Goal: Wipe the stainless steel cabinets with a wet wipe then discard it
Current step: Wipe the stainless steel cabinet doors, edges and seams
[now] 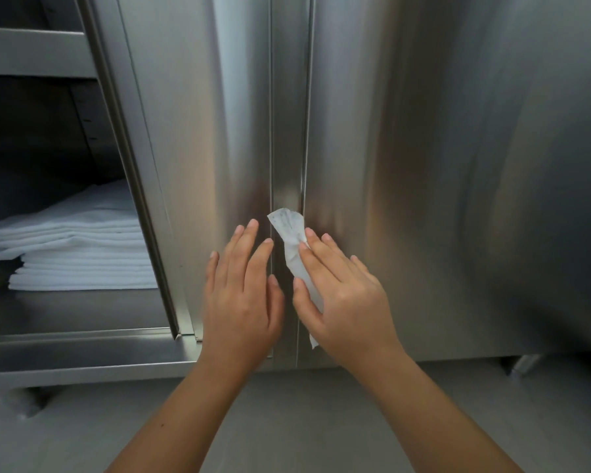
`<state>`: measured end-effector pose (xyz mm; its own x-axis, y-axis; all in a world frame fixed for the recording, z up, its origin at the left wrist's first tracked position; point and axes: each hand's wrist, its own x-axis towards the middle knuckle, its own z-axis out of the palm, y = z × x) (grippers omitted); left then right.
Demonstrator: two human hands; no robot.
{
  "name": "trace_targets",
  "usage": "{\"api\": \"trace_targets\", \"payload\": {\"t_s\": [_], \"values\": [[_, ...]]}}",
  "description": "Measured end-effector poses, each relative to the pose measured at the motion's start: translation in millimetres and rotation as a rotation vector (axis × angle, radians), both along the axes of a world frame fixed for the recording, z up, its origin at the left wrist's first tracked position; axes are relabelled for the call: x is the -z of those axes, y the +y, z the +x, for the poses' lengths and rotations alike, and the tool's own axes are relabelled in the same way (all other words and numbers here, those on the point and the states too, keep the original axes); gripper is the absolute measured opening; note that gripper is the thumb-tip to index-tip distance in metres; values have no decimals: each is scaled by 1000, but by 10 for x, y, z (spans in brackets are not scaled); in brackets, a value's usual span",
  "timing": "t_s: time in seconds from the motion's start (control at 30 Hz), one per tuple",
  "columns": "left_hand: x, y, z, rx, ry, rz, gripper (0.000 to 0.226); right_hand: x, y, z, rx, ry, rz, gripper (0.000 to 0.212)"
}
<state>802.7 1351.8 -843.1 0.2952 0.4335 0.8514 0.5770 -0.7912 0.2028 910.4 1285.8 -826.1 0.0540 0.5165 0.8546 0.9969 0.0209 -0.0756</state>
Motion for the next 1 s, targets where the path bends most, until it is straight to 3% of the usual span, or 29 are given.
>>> {"api": "trace_targets", "payload": {"t_s": [0.3,0.77,1.0], "values": [[-239,-192,221,29,65,152,39,-160,-249,315,95,-55,78,36],[-686,-459,777,135,36,202,32,-454,-559,893,228,-124,8,34],[-1215,-448,1017,191,107,167,32,-1032,-654,1081,300,-70,-71,35]]}}
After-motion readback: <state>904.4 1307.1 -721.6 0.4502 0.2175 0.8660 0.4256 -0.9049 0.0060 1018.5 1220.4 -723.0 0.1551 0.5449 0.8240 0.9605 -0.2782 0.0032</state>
